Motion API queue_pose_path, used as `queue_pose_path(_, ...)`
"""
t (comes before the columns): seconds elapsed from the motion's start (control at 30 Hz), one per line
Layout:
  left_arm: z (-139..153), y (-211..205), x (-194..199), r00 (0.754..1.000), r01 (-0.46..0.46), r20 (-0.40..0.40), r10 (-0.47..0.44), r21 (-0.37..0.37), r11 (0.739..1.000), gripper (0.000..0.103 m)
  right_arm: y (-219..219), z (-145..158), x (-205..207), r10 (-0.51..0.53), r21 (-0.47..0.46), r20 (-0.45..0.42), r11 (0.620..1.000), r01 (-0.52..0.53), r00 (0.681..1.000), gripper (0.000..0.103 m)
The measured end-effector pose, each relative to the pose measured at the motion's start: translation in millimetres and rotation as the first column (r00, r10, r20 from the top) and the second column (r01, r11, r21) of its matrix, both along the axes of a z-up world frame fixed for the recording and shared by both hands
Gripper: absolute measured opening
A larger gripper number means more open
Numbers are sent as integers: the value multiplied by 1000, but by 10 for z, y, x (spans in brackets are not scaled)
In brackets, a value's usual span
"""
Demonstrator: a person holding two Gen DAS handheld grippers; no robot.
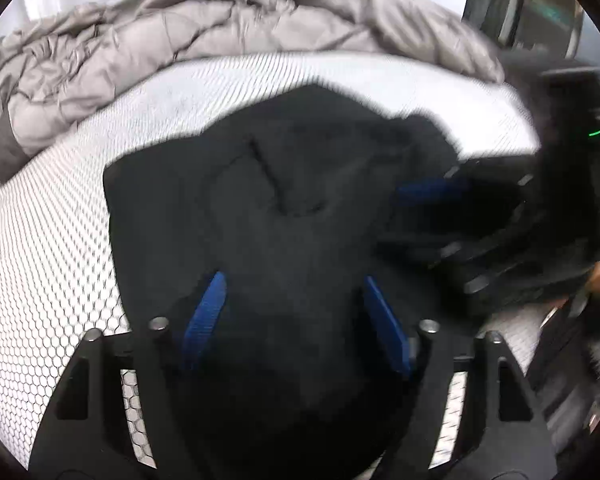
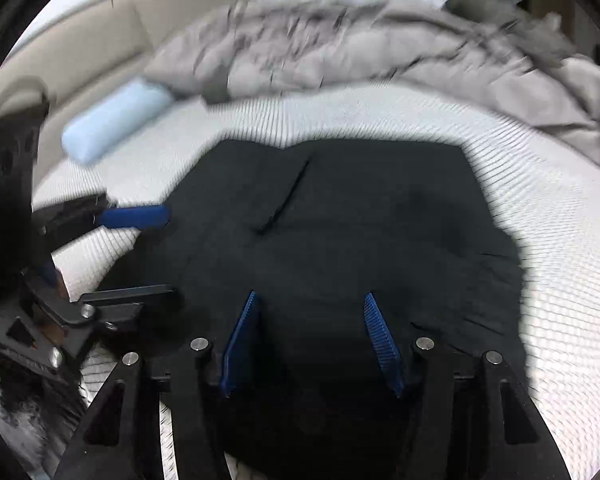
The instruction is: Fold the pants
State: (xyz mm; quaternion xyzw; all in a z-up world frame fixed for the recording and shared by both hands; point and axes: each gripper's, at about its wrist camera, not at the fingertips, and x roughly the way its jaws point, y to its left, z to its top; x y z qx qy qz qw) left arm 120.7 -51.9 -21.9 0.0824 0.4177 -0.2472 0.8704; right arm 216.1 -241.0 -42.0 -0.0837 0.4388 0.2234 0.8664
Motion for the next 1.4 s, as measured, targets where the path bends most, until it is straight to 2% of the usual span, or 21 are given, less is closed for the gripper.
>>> queue_pose_path(0.03,-1,34,-28,1000,4,15,-4,1,1000,68,-14,-13,-43,6,-28,12,1000,-6,1000,56)
queue_pose_path(0.1,1,94,-104,1000,-4,22,3,13,1000,71,-196,53,-148,-49,-96,50,994,53,998,56)
queue_pose_path(0.2,-41,206,-174,999,-29,16,29,-1,1000,74,-534,143,-297,-64,-42,68,997,67,996,52)
queue_pose_path(0.3,85,225,-282,998,-56,40,56,7,998,74,-690,233,-363,-93,42,65,995,91,994,53)
queue_pose_path(0.37,273,286,-349,993,-67,91,71,-50,997,74,-662,355,-386,-113,99,94,990,104,989,53)
queue_pose_path(0.43,409,276,-217,990,-72,113,82,-85,994,74,-538,444,-342,-107,129,114,987,92,988,60)
queue_pose_path(0.53,356,189,201,992,-112,50,115,-71,991,74,-236,412,-85,-82,113,86,991,72,993,61)
queue_pose_path(0.6,132,175,454,989,-145,-40,144,-21,989,72,-36,257,150,-22,170,-10,985,24,1000,61)
queue_pose_path(0.67,8,216,546,987,-150,-64,148,-25,988,72,28,97,280,-32,107,-50,994,37,998,60)
queue_pose_path(0.7,6,232,535,990,-138,-41,137,-26,990,73,25,49,272,-35,48,-31,998,37,999,56)
queue_pose_path(0.77,12,277,493,990,-136,-28,135,-16,991,77,-67,94,170,-87,-89,34,992,90,996,56)
queue_pose_path(0.83,1,291,464,987,-160,-27,159,-17,987,78,-194,152,72,-105,-124,46,986,110,993,48)
queue_pose_path(0.9,18,250,426,985,-175,-11,175,3,985,78,-230,184,-62,-107,-172,87,978,121,990,49)
queue_pose_path(0.97,111,220,382,984,-181,-6,181,9,984,76,-263,220,-135,-97,-158,100,981,112,990,50)
queue_pose_path(1.03,278,224,338,985,-166,42,168,-43,985,76,-326,300,-137,-109,-53,85,992,113,990,55)
queue_pose_path(1.1,384,215,377,980,-181,71,185,-67,981,75,-299,404,-42,-129,31,80,991,127,988,55)
queue_pose_path(1.17,331,220,596,967,-252,17,253,-68,965,70,-157,439,139,-138,36,95,990,135,986,55)
queue_pose_path(1.2,278,237,706,960,-279,-14,279,-61,958,63,-90,418,241,-137,48,84,990,133,987,55)
queue_pose_path(1.3,108,301,879,942,-331,-78,327,-49,942,60,66,201,565,-117,57,-17,991,118,993,60)
queue_pose_path(1.37,50,307,874,950,-308,-59,306,-27,951,60,111,58,672,-118,-28,-45,993,117,992,59)
queue_pose_path(1.4,58,311,830,957,-290,-37,289,-16,957,60,98,59,623,-111,-64,-18,992,110,994,59)
